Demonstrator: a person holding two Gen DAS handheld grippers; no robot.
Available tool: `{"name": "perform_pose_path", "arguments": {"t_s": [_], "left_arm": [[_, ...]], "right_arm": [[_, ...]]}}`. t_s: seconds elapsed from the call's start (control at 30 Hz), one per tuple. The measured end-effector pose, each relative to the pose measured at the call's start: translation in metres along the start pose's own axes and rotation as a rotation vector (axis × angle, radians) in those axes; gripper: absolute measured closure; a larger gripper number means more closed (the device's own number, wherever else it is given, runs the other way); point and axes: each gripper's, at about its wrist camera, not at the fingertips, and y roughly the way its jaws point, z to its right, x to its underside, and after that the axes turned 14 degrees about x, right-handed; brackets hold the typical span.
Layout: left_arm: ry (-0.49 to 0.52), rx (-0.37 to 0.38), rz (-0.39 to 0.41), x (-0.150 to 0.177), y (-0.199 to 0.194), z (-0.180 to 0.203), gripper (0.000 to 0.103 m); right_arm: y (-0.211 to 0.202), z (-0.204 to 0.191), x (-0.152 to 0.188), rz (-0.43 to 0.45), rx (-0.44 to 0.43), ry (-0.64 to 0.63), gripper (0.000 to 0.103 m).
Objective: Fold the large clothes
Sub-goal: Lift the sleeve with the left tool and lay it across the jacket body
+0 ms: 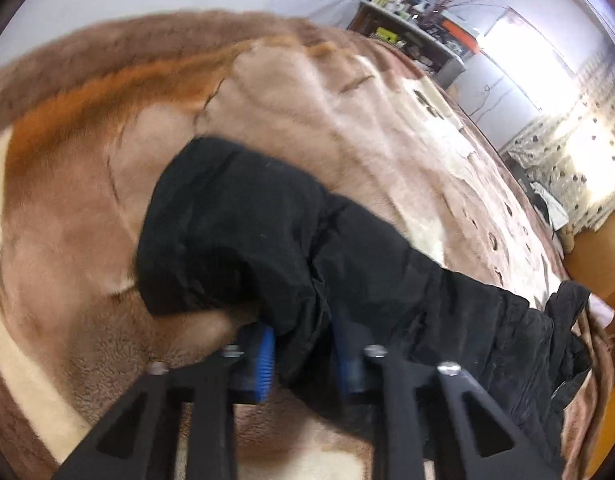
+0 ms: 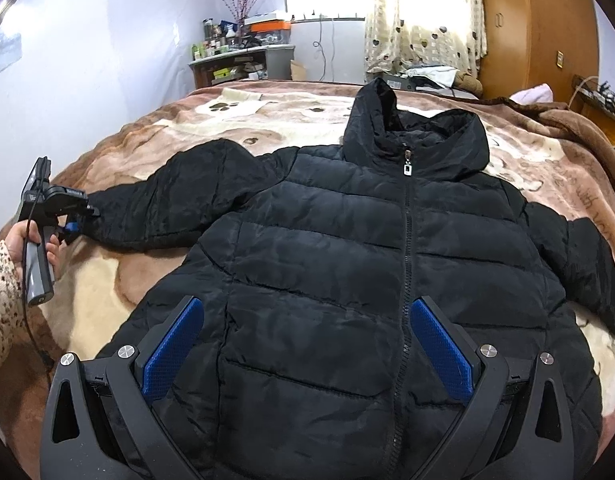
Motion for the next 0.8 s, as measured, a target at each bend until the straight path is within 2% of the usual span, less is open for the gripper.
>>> {"name": "perform_pose_path", "arguments": {"t_s": [0.17,0.33,0.47,0.57,0.67,0.8], "left_arm": [[0.111,0.021,0.057,0.001,-0.025,0.038,0.087],[0.291,0.103,0.067,0.013,-0.056,0.095,0.086],[0.447,0.155,0.077,0.037,-0.083,0.149,0.087],[0.524,0.202,0.061,0.057,-0.097,0.189,0.087],[0.614,0.232,0.041,0.075,-0.099,0.225,0.087],[0.727,0.287,-0.007,0.116,-0.1,0.272,0.086]], "right_arm": [[-0.011,0.01,-0.004,0.031,0.021,0.01,0.0],[-0.023,0.026,-0.008,0.055,0.041,0.043,0.0],[-0.03,0.046,-0.007,0.061,0.044,0.097,0.0],[-0.035,0.06,-0.005,0.065,0.054,0.124,0.0],[-0.038,0.07,-0.004,0.07,0.074,0.131,0.0],[-0.042,0.088,-0.003,0.072,0.105,0.15,0.0]]}}
